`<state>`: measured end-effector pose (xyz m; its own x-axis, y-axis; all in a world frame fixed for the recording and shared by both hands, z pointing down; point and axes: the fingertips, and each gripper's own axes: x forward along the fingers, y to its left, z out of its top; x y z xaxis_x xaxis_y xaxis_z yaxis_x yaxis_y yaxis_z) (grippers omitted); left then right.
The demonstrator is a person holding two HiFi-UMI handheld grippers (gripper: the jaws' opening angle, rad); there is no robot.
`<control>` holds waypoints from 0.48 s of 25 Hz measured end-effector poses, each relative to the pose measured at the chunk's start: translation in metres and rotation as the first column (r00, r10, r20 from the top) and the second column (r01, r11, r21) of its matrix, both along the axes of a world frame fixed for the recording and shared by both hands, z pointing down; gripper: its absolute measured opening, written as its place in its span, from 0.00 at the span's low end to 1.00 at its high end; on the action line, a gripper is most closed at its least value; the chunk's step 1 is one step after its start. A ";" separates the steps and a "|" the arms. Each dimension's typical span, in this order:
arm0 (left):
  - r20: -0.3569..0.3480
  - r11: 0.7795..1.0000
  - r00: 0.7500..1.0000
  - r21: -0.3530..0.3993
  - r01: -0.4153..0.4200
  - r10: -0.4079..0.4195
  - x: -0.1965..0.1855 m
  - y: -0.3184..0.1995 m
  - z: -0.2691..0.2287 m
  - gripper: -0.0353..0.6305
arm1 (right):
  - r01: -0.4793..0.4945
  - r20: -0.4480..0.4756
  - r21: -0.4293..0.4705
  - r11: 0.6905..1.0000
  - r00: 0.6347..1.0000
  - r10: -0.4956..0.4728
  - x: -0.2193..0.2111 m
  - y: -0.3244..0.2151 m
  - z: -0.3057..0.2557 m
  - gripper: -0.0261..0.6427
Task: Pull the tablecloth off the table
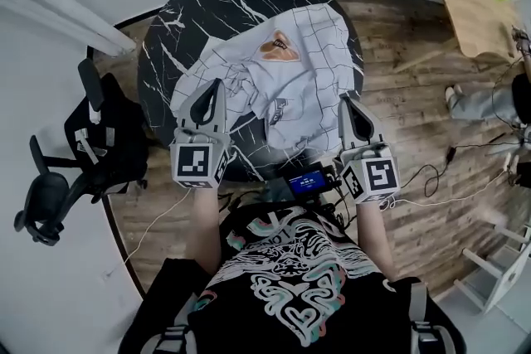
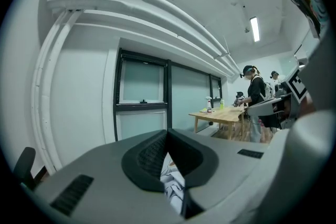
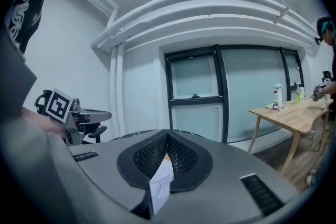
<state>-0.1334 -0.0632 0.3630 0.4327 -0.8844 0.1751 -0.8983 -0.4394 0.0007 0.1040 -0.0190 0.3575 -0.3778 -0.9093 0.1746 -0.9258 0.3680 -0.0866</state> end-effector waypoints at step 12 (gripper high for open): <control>0.012 0.998 1.000 -0.065 0.027 -0.026 -0.003 -0.011 0.029 0.06 | 0.023 -0.033 -0.079 0.997 0.999 -0.026 -0.006 -0.023 0.032 0.07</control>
